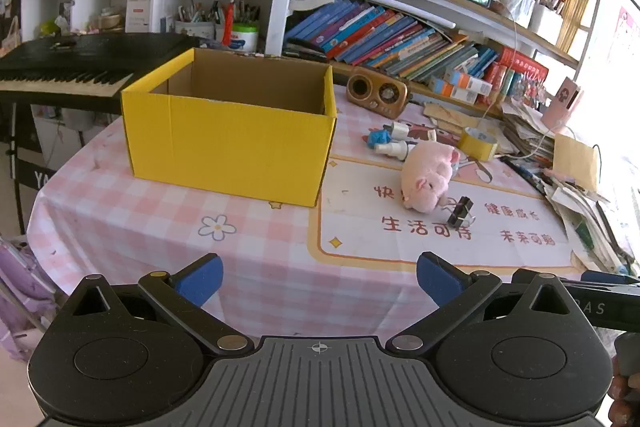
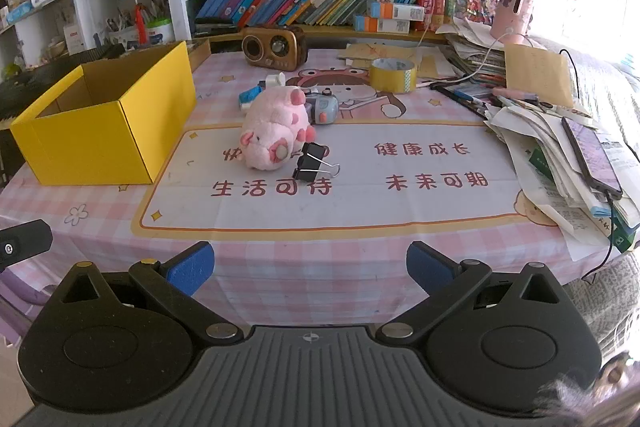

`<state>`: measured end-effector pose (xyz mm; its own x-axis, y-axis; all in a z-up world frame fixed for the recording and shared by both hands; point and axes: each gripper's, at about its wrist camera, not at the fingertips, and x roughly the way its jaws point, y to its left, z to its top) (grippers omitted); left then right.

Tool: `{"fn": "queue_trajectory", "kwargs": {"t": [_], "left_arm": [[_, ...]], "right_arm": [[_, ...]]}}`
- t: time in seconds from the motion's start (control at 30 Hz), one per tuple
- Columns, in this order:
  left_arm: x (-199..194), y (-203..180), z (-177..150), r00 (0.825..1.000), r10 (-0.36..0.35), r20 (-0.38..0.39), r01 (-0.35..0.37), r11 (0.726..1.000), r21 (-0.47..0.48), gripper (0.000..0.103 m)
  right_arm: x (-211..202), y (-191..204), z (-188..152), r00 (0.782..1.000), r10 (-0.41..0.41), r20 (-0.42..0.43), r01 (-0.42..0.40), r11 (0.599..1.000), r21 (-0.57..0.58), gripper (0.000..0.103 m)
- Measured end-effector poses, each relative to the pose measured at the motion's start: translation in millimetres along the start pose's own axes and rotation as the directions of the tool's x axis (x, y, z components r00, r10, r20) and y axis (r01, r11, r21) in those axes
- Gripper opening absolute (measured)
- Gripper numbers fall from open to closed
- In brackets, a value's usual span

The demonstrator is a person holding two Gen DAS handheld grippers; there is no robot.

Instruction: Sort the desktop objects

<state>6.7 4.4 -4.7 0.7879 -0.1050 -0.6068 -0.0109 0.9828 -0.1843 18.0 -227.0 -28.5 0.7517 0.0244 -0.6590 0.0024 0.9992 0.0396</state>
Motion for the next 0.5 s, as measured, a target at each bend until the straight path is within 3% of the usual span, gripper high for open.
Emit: {"fn": "queue_trajectory", "kwargs": {"t": [0.5], "left_arm": [[3.4,1.2,0.6,1.0,0.01,-0.01,-0.01,1.0,0.002,0.103]], "right_arm": [[4.2,1.5,2.9,1.0,0.0,-0.006,0.0,1.0,-0.002,0.103]]}}
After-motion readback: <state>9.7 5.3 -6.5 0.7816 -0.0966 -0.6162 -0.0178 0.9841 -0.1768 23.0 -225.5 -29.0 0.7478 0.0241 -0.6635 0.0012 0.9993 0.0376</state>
